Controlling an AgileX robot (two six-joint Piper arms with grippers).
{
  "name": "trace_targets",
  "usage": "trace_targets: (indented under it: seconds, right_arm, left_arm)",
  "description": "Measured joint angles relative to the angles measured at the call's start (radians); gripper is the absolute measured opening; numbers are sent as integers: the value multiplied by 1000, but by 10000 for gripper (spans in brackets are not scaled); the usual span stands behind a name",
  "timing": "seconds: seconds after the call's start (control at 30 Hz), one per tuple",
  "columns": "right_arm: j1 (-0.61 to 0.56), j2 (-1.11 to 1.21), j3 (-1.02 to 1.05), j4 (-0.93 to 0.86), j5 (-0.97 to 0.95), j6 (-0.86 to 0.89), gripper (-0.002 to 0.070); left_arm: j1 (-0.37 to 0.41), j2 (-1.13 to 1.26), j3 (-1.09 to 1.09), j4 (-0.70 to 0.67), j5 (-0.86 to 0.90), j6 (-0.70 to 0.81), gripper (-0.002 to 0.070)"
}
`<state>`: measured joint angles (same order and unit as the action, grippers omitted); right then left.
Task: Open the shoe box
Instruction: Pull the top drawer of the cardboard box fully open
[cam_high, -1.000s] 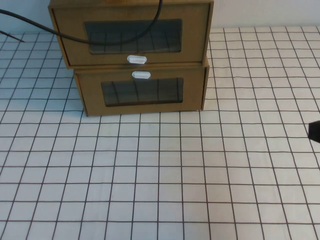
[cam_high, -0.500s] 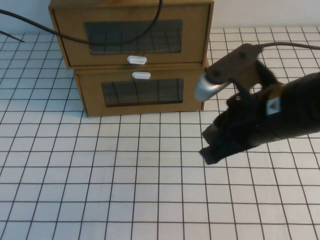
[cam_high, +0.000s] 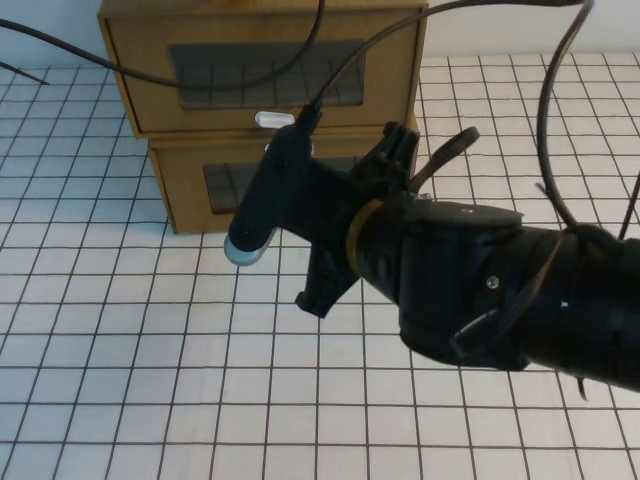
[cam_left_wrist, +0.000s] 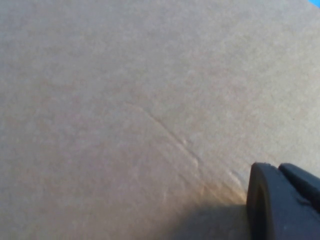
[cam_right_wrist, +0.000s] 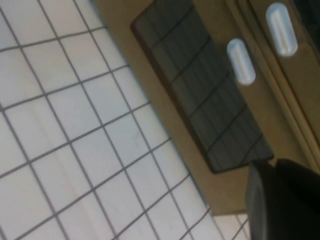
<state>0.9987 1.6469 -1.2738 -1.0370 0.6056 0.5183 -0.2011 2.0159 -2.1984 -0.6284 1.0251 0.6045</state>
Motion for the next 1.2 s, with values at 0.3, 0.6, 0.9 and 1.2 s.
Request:
trace_targets:
  seconds: [0.3, 0.6, 0.9, 1.2]
  right_arm:
    - [0, 88, 0, -392, -80, 244, 211]
    - [-10, 168, -72, -610, -108, 388, 280]
    - [-92, 282, -190, -620, -155, 304, 269]
    - [-130, 338, -218, -626, -212, 272, 237]
  left_arm:
    - [0, 0, 0, 0, 11, -4, -2]
    - [0, 0, -2, -3, 31, -8, -2]
    - [0, 0, -3, -6, 35, -15, -2]
    - [0, 0, -3, -6, 35, -32, -2]
